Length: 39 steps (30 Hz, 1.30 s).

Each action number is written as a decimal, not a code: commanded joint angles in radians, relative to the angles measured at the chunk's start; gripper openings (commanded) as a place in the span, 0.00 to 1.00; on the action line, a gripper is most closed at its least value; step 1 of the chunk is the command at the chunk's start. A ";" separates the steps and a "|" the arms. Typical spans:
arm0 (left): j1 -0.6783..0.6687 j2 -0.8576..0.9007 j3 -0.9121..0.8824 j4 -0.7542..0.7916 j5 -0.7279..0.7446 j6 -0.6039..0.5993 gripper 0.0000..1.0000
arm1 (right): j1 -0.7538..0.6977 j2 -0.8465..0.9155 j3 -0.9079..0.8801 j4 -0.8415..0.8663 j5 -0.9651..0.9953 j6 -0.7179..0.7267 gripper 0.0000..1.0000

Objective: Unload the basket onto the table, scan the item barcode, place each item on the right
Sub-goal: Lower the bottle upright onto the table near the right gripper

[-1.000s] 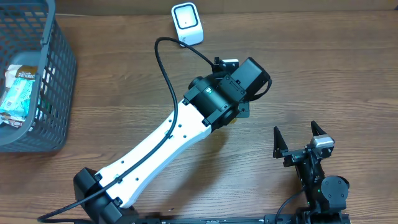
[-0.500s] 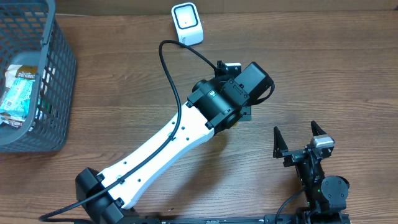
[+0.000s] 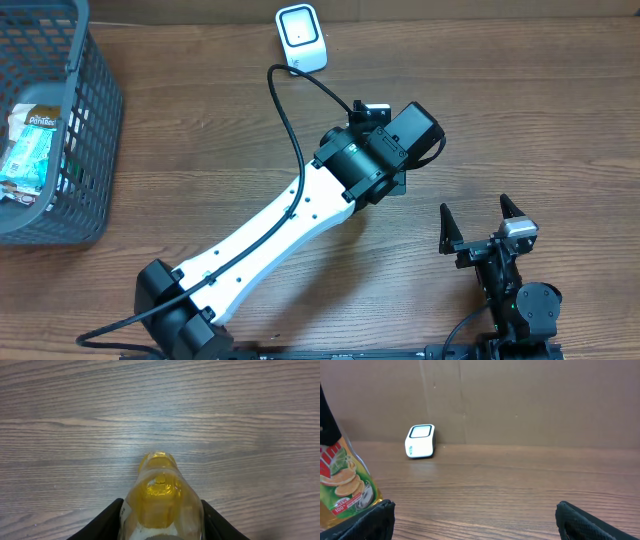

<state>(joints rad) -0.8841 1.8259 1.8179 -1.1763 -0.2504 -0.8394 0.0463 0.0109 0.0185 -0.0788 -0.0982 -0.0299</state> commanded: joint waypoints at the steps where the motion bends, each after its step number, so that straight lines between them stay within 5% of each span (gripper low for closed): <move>1: -0.008 0.018 -0.002 0.014 -0.049 -0.029 0.43 | -0.002 -0.008 -0.011 0.005 0.000 -0.005 1.00; 13: -0.010 0.102 -0.002 0.034 -0.116 -0.224 0.40 | -0.002 -0.008 -0.011 0.004 -0.001 -0.005 1.00; 39: -0.034 0.209 -0.003 0.158 -0.048 -0.219 0.44 | -0.002 -0.008 -0.011 0.004 0.000 -0.005 1.00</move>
<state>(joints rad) -0.9005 2.0258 1.8179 -1.0328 -0.2951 -1.0420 0.0463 0.0109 0.0185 -0.0788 -0.0982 -0.0299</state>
